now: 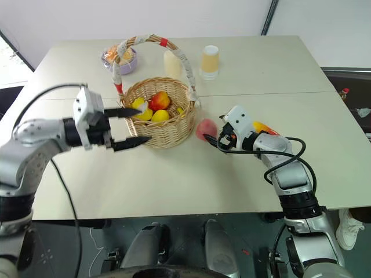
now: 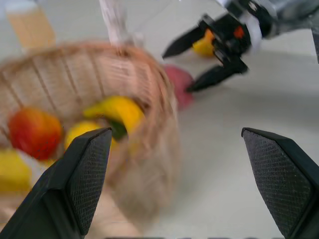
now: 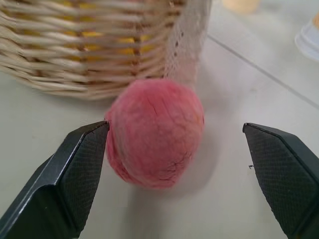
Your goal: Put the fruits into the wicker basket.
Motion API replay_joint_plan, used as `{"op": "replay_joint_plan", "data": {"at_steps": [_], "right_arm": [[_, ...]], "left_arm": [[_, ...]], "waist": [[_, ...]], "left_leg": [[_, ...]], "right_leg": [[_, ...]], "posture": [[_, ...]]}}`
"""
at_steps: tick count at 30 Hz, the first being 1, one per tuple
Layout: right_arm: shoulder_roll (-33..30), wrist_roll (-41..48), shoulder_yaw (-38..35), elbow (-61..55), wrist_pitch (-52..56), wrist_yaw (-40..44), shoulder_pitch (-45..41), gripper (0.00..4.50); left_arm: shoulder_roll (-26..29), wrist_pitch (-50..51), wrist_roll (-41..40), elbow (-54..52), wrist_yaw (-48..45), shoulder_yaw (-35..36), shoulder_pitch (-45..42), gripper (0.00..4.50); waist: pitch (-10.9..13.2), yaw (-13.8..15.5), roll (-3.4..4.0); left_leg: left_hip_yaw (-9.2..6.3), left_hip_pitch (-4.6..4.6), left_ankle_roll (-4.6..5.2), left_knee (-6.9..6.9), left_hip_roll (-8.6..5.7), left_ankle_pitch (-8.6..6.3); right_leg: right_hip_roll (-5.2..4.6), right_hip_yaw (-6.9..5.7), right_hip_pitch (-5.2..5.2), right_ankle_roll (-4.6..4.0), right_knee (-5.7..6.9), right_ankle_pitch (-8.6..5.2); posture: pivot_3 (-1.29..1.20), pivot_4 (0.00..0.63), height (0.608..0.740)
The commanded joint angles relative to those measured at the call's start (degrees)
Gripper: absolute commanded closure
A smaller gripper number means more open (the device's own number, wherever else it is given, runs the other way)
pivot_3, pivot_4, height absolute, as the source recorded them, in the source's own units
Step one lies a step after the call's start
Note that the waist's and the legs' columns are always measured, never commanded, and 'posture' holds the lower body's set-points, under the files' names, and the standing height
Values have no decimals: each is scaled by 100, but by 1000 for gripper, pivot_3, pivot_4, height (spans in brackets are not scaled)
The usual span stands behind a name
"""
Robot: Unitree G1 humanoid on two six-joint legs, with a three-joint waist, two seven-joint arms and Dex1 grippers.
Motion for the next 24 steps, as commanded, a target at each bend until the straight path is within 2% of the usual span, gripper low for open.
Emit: {"op": "replay_joint_plan", "data": {"at_steps": [1,6,9,12,16,20,22,24], "right_arm": [[184,59,-12,249,-80,24,-187,0],[375,76,27,589,-79,111,-211,0],[445,121,-37,553,-98,94,-222,847],[309,-8,-44,283,-184,73,-145,2141],[-45,-59,-101,-386,-240,176,53,2141],[-605,217,-134,-1479,-280,718,287,2141],[-605,815,-118,-2264,233,902,-56,2141],[-362,899,47,-2448,566,700,-491,2141]], "left_arm": [[-16,113,-179,-579,272,111,266,74],[-109,186,-263,-936,588,80,661,74],[-110,183,-281,-944,674,60,680,0],[-190,63,-343,-824,733,141,687,0],[-369,-130,-487,-654,772,375,764,0],[-563,-273,-738,-450,826,832,958,0],[-564,-482,-772,-268,682,1127,1221,0],[-536,-623,-749,-171,573,1219,1386,0]], "waist": [[0,11,-1],[0,-6,0],[0,-25,0],[0,-24,0],[0,-7,1],[0,-16,1],[1,-55,2],[1,-136,3]], "left_leg": [[0,0,0,2,-1,0],[-2,0,1,0,-1,0],[-1,2,0,0,0,0],[-1,5,0,0,0,0],[-1,3,0,1,-1,0],[-2,4,1,0,0,-1],[1,6,1,0,2,-1],[2,14,1,-2,8,-1]], "right_leg": [[0,-1,2,0,0,0],[1,-1,1,0,0,0],[2,-1,1,0,1,0],[4,-1,1,0,5,0],[1,-1,1,0,4,0],[2,-2,2,0,3,0],[2,0,0,0,4,0],[9,1,0,0,8,0]], "posture": [[0,150,740],[0,150,740],[0,150,740],[0,150,740],[0,150,740],[0,150,740],[0,150,740],[0,150,740]]}}
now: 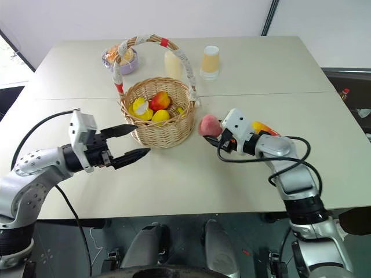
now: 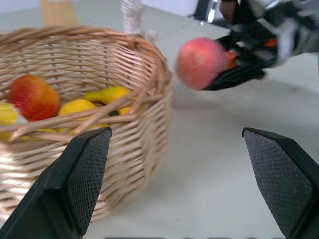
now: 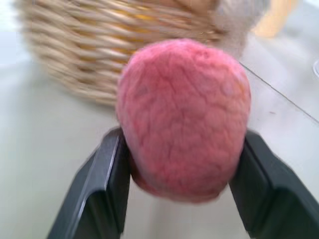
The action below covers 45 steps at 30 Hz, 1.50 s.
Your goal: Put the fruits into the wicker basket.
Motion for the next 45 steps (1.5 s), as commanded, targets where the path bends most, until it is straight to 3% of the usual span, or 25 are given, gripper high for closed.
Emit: {"op": "replay_joint_plan", "data": {"at_steps": [1,5,12,16,17,18,25,30,35,40,45], "right_arm": [[462,156,231,-515,350,-351,-832,2141],[1709,-429,686,369,841,-1623,-1710,2141],[2315,-869,940,1138,825,-2118,-2117,2141],[2345,-829,873,1220,692,-2055,-2199,316],[2315,-816,895,1155,575,-1959,-2202,15],[2270,-783,923,1051,491,-1834,-2187,15],[1552,-320,615,-19,287,-961,-1757,15],[-247,27,-433,-731,779,-179,-492,15],[-1600,-568,-1163,-151,724,-283,937,15],[-1845,-865,-1286,536,472,-469,1302,15],[-1578,-955,-1225,1292,401,-740,1070,15]], "left_arm": [[21,-308,-118,80,-165,265,149,0],[-121,-419,-87,181,-106,87,162,0],[-424,-451,-190,-79,242,3,210,0],[-473,-439,-229,-202,346,-40,248,0],[-489,-440,-241,-216,361,-56,244,0],[-503,-445,-248,-228,370,-76,236,0],[-599,-430,-280,-265,416,-363,23,0],[-623,-435,-104,-436,288,-1005,-289,0],[-756,-654,394,-310,-16,-2043,-826,0],[-1054,-895,679,151,-186,-2502,-1275,0],[-1132,-1017,829,351,-304,-2637,-1388,0]], "waist": [[-1,-40,-1],[-5,-59,-8],[-6,14,-10],[-7,44,-10],[-7,47,-10],[-7,46,-10],[-7,77,-11],[-9,221,-13],[-10,195,-10],[-12,49,-6],[-12,44,-5]], "left_leg": [[-2,4,0,0,2,0],[-9,38,-3,-4,4,2],[-7,-14,-4,-3,-10,2],[-7,-13,-4,-3,-10,2],[-7,-13,-4,-4,-9,2],[-7,-12,-4,-3,-9,2],[-9,-10,-4,-4,-8,2],[-18,-15,0,-2,-15,-1],[1,-12,9,-2,-18,-6],[8,5,8,-3,-12,-4],[12,35,8,-7,-8,-4]], "right_leg": [[1,0,0,-1,8,0],[7,-2,26,-14,22,-8],[-32,-4,-14,-16,20,-8],[-32,-8,-14,-16,17,-8],[-30,-8,-14,-16,17,-8],[-25,-8,-14,-16,17,-8],[-17,-10,-12,-16,17,-9],[-27,-16,7,-16,0,-9],[-12,-8,11,-15,-21,-8],[6,1,15,-15,-7,-9],[19,16,30,-16,5,-10]], "posture": [[0,150,740],[0,150,740],[0,150,740],[0,150,740],[0,150,740],[0,150,740],[0,150,740],[0,150,740],[0,150,740],[0,150,740],[0,150,740]]}}
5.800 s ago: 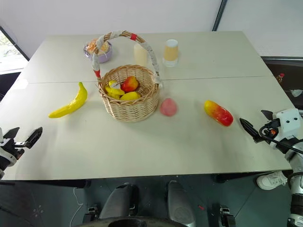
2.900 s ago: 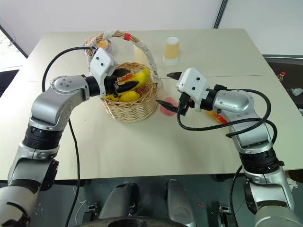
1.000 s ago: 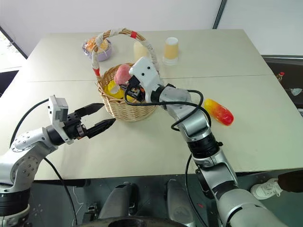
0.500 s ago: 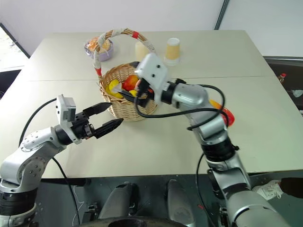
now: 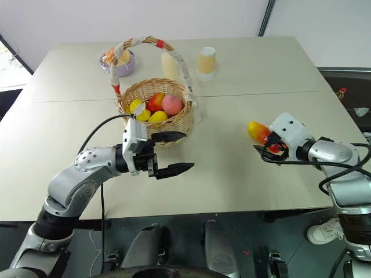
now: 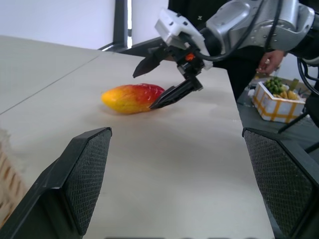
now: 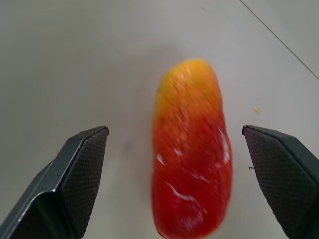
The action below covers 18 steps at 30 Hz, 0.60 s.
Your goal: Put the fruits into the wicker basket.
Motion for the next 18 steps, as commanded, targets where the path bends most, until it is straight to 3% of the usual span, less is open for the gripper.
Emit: {"op": "replay_joint_plan", "data": {"at_steps": [1,8,11,14,15,18], "right_arm": [[123,-44,-70,248,-97,-168,-176,15],[465,111,-23,851,-87,-127,-395,15],[486,43,14,913,-172,-153,-475,835],[446,-48,46,828,-309,-191,-545,2314],[424,-57,53,775,-334,-179,-553,2583],[251,-43,78,257,-816,130,-529,2583]], "left_arm": [[-9,-156,56,-33,-56,34,-15,0],[79,-195,135,-103,20,105,206,0],[87,-207,160,-147,48,127,288,0],[91,-226,156,-177,102,212,382,0],[96,-225,154,-185,121,251,412,0],[169,-183,0,-266,204,605,620,0]], "waist": [[0,15,0],[0,56,1],[-1,51,2],[0,41,2],[0,44,2],[0,40,3]], "left_leg": [[0,1,0,0,0,0],[-5,0,0,0,-1,0],[-6,4,0,0,-1,0],[-6,5,0,0,-1,0],[-6,5,0,0,-1,0],[-7,6,0,0,-1,0]], "right_leg": [[0,0,2,0,0,0],[-6,5,3,1,0,-1],[-7,7,6,1,1,0],[-6,8,7,1,0,-1],[-7,9,6,1,0,-1],[-6,10,6,2,1,-1]], "posture": [[0,150,740],[0,150,740],[0,150,740],[0,150,740],[0,150,740],[0,150,740]]}}
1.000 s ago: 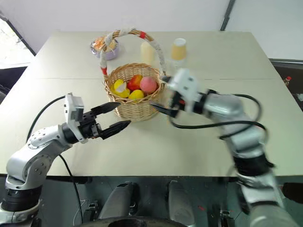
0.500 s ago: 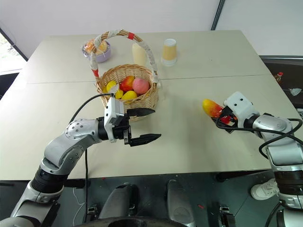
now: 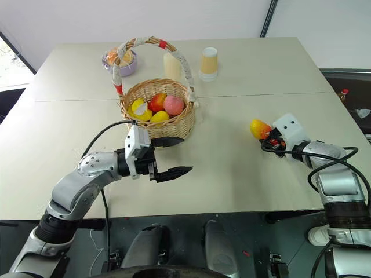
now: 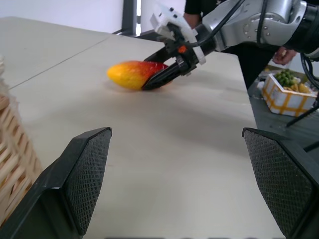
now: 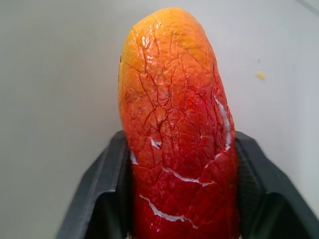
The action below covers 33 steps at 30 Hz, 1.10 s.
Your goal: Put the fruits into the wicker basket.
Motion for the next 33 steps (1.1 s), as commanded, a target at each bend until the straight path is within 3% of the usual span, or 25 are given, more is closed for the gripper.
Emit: {"op": "replay_joint_plan", "data": {"at_steps": [1,4,7,14,20,25,33], "right_arm": [[-256,206,-77,-1009,-669,504,-89,2583],[-223,880,-15,-1971,-713,1110,-200,2583],[278,1224,596,-2551,-416,1190,-898,2583],[2113,301,2157,-1520,-21,223,-2702,2583],[2619,-545,2729,-384,-280,-84,-3485,2583],[2910,-666,2571,79,-404,-246,-3725,116],[2561,511,1594,-1497,-170,383,-2975,36]], "left_arm": [[144,-26,-330,-318,104,672,272,0],[316,96,-656,-414,191,1324,588,0],[672,125,-770,-424,153,1934,1005,0],[855,85,-817,-538,290,2301,1278,0],[716,119,-817,-808,543,2220,1358,0],[565,188,-836,-957,737,2064,1297,0],[586,222,-875,-837,738,1951,1122,0]], "waist": [[2,-18,3],[3,-29,5],[4,-99,4],[4,-121,2],[4,-13,2],[4,-2,2],[3,-2,1]], "left_leg": [[0,0,0,0,0,0],[0,6,0,-2,6,0],[1,15,0,-4,27,0],[-3,27,-2,-3,42,0],[0,15,-3,-8,19,0],[-1,13,-3,-8,14,0],[-4,11,-3,-11,15,0]], "right_leg": [[0,0,0,0,0,0],[4,4,-1,1,0,0],[13,4,2,0,1,0],[13,-8,24,-4,-1,-1],[-22,-14,11,-4,-3,-1],[-25,-15,11,-4,-5,-1],[-23,-19,10,-4,-5,-1]], "posture": [[0,150,740],[0,150,740],[0,150,740],[0,150,740],[0,150,740],[0,150,740],[0,150,740]]}}
